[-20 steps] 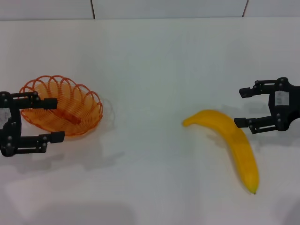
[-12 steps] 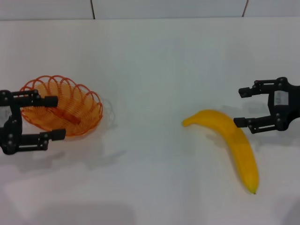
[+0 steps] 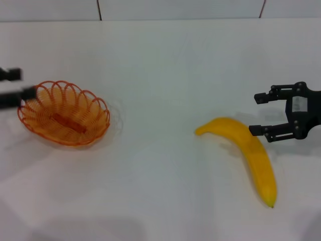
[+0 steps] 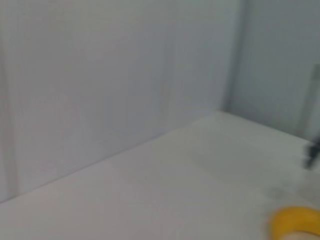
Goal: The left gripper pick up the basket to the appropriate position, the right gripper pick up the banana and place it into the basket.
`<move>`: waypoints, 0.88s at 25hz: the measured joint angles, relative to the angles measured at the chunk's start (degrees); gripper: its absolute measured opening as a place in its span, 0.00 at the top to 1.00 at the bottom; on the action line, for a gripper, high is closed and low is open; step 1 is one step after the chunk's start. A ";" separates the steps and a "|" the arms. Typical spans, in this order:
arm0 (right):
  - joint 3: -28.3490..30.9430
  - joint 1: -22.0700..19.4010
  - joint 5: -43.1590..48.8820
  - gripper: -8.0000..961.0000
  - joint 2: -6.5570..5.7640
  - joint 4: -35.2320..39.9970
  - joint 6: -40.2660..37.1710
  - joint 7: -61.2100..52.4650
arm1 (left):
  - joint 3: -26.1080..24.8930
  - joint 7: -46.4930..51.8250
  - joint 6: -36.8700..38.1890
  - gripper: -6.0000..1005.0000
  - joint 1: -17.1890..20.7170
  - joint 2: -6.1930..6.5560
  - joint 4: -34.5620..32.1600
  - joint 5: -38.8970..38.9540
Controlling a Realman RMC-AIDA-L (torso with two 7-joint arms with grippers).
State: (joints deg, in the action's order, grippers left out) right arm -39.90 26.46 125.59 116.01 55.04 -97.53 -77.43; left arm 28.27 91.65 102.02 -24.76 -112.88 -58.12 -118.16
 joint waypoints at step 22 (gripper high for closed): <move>-0.10 0.00 0.00 0.15 0.00 -1.35 0.77 0.05 | -1.39 15.56 -14.00 0.26 -10.56 6.30 6.42 -21.35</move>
State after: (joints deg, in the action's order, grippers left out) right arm -39.99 26.45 125.59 116.01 53.69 -96.76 -77.38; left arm 26.88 107.21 88.02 -35.32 -106.58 -51.70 -139.51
